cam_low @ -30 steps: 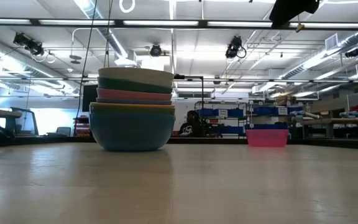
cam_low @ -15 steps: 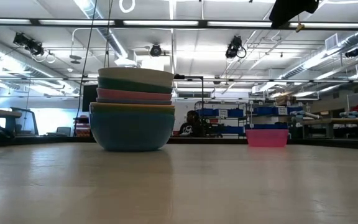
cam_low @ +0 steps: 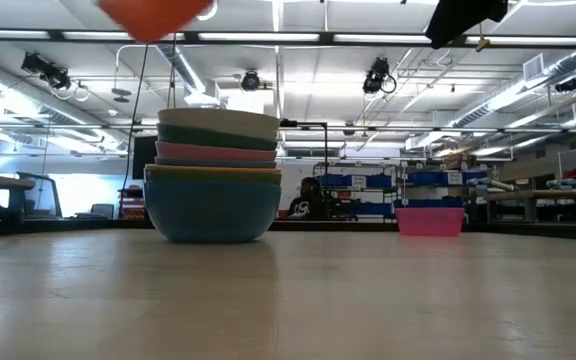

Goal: Nest bowls inside each other
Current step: Stack the orange bowl into the white bowl

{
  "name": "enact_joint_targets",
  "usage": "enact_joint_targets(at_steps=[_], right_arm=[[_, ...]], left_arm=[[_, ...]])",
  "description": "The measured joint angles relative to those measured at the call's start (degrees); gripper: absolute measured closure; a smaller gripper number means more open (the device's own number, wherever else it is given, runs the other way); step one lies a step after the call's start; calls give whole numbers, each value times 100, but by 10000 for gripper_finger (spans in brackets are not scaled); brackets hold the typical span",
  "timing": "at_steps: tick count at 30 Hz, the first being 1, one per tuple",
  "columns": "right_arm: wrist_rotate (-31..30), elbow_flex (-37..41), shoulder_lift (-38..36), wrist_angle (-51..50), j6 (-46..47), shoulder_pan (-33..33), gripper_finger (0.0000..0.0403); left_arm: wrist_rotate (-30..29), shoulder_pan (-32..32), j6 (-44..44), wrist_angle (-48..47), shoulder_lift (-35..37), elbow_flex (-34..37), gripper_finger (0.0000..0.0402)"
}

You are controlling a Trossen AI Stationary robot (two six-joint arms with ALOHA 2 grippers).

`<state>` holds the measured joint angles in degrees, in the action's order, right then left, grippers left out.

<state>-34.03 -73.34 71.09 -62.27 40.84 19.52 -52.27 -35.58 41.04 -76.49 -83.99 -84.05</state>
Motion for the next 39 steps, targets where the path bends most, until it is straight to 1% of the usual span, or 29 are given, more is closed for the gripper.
enact_joint_targets(at_steps=[2,5,11,15,19,24,27,30,34,39], right_arm=[[-2,0,0,1,0,-26,279],[-14,0,0,-1,-13,-28,279],[-44,0,0,-4,-13,-28,279],[-47,-2,0,-6,-13,-19,279],[-46,-2,0,-6,-11,30,279],[-43,-2,0,-4,50,73,279],[-44,-2,0,-4,52,72,279],[-42,-2,0,-12,96,46,280],[-43,-2,0,-62,96,-24,282],[-47,30,0,-36,96,-115,282]], left_arm=[[77,496,-474,64,23,-155,400],[457,1241,-1195,188,27,-210,400],[1149,2317,-2769,1245,25,-20,400],[1930,2955,-3374,1721,25,225,400],[2511,3483,-3620,1943,18,601,398],[3076,3883,-3873,2341,20,1038,397],[3261,4059,-3930,2652,20,1265,397],[3420,4138,-3930,2736,16,1326,392],[3691,4185,-3925,2858,22,1315,367],[3790,4229,-3880,2830,22,1285,322]])
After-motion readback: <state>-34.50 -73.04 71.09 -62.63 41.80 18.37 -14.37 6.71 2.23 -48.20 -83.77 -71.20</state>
